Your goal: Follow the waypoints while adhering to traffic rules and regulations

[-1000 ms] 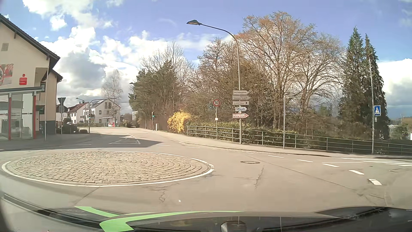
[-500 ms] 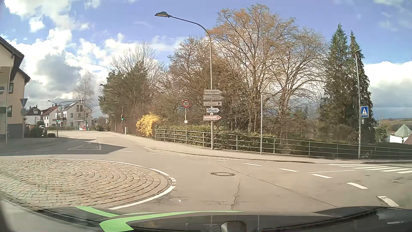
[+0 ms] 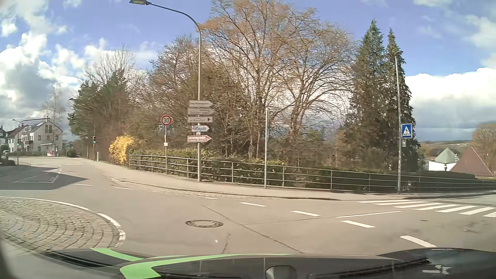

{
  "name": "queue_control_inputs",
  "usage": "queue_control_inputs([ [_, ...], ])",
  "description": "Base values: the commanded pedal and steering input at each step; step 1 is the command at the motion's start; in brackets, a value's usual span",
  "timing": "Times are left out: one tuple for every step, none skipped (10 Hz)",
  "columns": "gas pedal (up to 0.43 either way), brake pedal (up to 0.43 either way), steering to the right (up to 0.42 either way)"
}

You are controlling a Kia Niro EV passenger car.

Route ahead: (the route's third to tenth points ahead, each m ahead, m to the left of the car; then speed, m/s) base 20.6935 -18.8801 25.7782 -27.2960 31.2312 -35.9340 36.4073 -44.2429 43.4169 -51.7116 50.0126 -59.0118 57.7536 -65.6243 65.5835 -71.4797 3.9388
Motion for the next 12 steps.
queue_control_inputs([
  [0.020, 0.000, 0.421],
  [0.028, 0.000, 0.433],
  [0.028, 0.000, 0.448],
  [0.028, 0.000, 0.460],
  [0.028, 0.000, 0.465],
  [0.039, 0.000, 0.468],
  [0.047, 0.000, 0.468],
  [0.047, 0.000, 0.466],
  [0.067, 0.000, 0.459],
  [0.067, 0.000, 0.448],
  [0.067, 0.000, 0.433],
  [0.067, 0.000, 0.418],
])
